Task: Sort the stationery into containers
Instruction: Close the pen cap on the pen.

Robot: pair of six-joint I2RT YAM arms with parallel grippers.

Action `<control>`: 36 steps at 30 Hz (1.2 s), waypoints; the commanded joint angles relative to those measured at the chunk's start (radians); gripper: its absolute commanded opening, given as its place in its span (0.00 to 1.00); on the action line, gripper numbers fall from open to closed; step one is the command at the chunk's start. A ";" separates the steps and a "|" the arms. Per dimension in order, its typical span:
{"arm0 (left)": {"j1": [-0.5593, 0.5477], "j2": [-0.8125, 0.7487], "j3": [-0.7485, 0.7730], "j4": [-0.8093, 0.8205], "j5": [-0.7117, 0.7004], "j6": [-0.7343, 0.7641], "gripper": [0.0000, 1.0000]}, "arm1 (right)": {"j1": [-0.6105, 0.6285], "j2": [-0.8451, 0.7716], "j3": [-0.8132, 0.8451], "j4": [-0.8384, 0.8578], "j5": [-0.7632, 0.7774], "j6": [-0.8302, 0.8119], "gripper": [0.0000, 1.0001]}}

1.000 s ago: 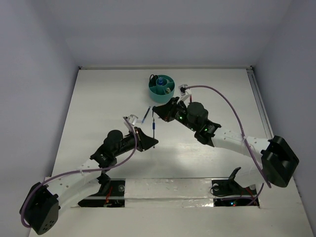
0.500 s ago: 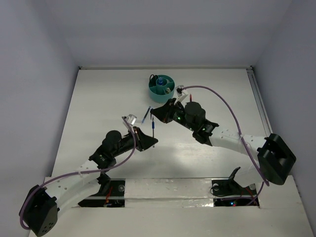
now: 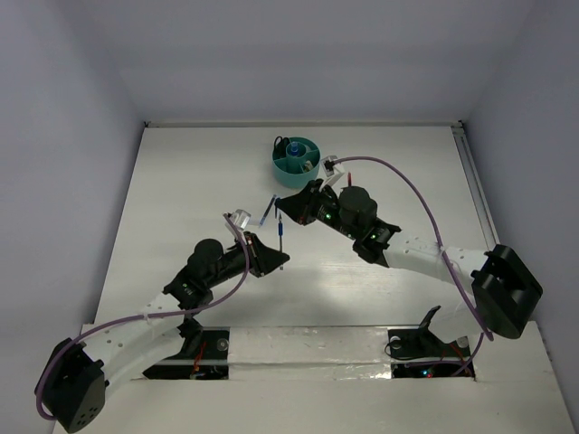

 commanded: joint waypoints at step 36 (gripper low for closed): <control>0.003 -0.084 0.099 -0.070 -0.097 0.047 0.00 | 0.046 -0.018 -0.006 -0.034 -0.043 -0.013 0.00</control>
